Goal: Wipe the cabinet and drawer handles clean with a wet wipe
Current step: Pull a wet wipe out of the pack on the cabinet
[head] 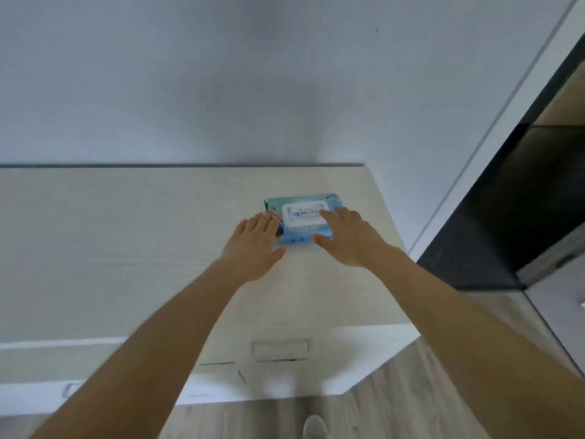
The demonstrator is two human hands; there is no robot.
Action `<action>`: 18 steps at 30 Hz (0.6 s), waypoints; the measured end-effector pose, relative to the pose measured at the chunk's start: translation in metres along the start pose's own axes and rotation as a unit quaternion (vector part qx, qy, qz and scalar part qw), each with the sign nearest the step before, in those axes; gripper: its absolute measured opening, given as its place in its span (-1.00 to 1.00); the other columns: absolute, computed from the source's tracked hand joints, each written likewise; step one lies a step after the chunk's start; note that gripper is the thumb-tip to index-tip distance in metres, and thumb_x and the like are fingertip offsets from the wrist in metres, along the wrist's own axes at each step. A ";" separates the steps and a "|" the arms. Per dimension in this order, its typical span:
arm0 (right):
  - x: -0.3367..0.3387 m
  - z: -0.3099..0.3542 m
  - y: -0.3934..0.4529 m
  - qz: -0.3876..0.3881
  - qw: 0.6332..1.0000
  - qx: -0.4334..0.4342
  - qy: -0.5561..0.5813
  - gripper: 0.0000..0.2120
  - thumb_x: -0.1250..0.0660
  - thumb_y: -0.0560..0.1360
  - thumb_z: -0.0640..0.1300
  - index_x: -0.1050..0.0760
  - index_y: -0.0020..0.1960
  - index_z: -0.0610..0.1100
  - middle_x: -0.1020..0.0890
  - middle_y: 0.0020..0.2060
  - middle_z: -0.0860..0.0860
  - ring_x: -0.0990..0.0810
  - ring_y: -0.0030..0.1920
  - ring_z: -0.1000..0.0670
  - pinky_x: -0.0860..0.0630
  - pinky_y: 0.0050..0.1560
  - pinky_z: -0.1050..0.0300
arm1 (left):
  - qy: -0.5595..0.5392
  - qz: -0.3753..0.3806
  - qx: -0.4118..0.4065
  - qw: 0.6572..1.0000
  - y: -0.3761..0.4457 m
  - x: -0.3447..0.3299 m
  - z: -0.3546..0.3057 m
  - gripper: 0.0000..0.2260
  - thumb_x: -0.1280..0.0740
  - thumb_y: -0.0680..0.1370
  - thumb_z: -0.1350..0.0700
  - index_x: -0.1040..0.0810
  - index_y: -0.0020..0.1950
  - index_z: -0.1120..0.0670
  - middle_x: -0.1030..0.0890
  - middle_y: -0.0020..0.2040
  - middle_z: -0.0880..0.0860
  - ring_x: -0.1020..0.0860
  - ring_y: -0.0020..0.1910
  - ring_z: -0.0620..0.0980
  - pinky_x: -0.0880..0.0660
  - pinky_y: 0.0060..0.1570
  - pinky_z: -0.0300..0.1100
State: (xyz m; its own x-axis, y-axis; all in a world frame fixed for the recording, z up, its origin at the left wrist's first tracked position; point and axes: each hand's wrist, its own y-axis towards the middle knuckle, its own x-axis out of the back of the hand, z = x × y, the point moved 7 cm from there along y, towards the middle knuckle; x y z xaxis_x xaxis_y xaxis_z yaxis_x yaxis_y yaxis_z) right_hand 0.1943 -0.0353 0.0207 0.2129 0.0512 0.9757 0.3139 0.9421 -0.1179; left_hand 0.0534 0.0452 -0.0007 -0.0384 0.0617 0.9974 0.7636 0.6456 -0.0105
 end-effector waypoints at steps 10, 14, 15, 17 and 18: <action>-0.037 -0.012 0.062 -0.044 0.998 0.045 0.032 -0.46 -0.03 0.59 0.19 -0.04 0.51 0.05 -0.05 0.52 -0.01 0.03 0.49 -0.07 0.02 0.44 -0.07 | -0.046 0.001 0.016 0.999 0.033 -0.038 0.015 -0.39 0.03 0.61 -0.20 0.20 0.54 0.00 0.20 0.55 -0.06 0.25 0.51 -0.09 0.28 0.45 -0.13; -0.038 -0.011 0.051 -0.092 0.993 0.071 0.026 -0.45 -0.06 0.55 0.25 -0.15 0.48 0.09 -0.20 0.47 0.02 -0.11 0.43 -0.06 -0.12 0.35 -0.05 | -0.039 -0.011 0.013 0.999 0.016 -0.036 0.013 -0.39 0.19 0.53 -0.30 0.29 0.47 -0.05 0.22 0.52 -0.10 0.31 0.47 -0.15 0.35 0.42 -0.20; -0.037 -0.011 0.046 -0.096 0.992 0.080 0.026 -0.45 -0.08 0.54 0.26 -0.18 0.47 0.09 -0.23 0.45 0.03 -0.15 0.41 -0.06 -0.15 0.32 -0.05 | -0.033 -0.013 0.008 0.999 0.010 -0.034 0.011 -0.37 0.25 0.51 -0.33 0.25 0.48 -0.04 0.20 0.52 -0.10 0.28 0.48 -0.14 0.33 0.44 -0.18; -0.037 -0.011 0.036 -0.093 0.991 0.097 0.026 -0.45 -0.11 0.52 0.27 -0.22 0.45 0.10 -0.28 0.42 0.04 -0.18 0.37 -0.04 -0.17 0.27 -0.02 | -0.021 -0.031 -0.007 0.999 -0.001 -0.027 0.008 -0.30 0.27 0.51 -0.33 0.01 0.53 0.04 0.01 0.54 -0.03 0.06 0.53 -0.05 0.18 0.48 -0.09; -0.037 -0.011 0.032 -0.091 0.990 0.105 0.032 -0.46 -0.13 0.52 0.26 -0.24 0.44 0.10 -0.30 0.41 0.05 -0.18 0.35 -0.02 -0.16 0.25 0.00 | -0.023 -0.044 -0.016 0.999 -0.005 -0.022 0.007 -0.31 0.21 0.53 -0.30 -0.17 0.52 0.08 -0.15 0.53 0.02 -0.08 0.52 0.01 0.07 0.48 -0.03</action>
State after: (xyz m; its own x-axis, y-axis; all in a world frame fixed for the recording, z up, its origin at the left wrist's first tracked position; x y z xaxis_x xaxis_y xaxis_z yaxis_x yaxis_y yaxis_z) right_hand 0.2066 -0.0106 -0.0210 0.2305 -0.1396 0.9630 0.1551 0.9823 0.1053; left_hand 0.0465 0.0458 -0.0235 -0.1354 0.0421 0.9899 0.7766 0.6249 0.0796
